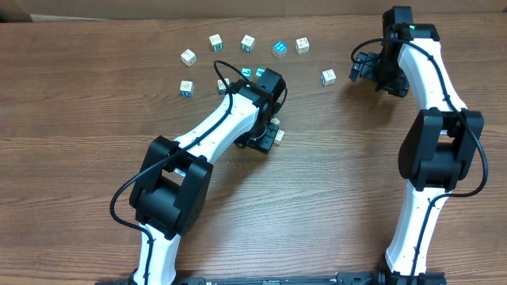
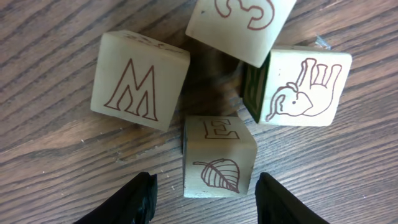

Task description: Form a circle

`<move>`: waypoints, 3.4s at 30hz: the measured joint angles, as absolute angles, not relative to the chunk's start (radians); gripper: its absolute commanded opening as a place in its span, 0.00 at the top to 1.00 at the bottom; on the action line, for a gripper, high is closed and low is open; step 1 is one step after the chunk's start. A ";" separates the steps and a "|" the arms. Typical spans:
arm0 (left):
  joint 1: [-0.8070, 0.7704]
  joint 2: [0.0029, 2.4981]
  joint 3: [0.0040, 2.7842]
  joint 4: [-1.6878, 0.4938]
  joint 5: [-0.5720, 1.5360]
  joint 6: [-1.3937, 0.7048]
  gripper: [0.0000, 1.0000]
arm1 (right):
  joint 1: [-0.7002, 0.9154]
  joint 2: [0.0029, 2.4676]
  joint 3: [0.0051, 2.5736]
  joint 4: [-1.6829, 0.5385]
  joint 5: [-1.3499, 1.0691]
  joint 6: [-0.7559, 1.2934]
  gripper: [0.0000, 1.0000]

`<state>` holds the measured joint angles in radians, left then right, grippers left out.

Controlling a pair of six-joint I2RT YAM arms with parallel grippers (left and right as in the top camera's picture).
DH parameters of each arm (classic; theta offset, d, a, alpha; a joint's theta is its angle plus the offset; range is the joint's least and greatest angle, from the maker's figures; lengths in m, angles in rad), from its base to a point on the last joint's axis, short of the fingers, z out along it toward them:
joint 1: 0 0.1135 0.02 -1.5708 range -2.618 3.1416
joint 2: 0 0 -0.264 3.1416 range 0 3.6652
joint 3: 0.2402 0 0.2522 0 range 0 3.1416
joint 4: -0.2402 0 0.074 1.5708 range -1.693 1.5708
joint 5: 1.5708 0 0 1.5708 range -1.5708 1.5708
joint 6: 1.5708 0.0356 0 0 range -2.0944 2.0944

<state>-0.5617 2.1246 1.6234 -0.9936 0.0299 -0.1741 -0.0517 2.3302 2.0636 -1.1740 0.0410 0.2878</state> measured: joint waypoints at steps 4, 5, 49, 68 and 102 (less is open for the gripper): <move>-0.561 2.125 1.621 -0.974 0.029 -0.181 0.52 | -0.052 2.330 2.064 -1.174 0.041 0.288 0.00; -0.562 2.125 1.615 -0.963 0.027 -0.181 0.52 | -0.052 2.330 2.064 -1.174 0.041 0.288 0.00; -0.575 2.125 1.564 -0.890 -0.029 -0.056 0.70 | -0.052 2.330 2.064 -1.174 0.041 0.288 0.00; -0.590 2.125 1.564 -0.862 -0.070 -0.044 0.70 | -0.052 2.330 2.064 -1.174 0.041 0.288 0.00; -0.577 2.126 1.790 -1.074 -0.115 -0.128 0.78 | -0.052 2.330 2.064 -1.174 0.041 0.288 0.00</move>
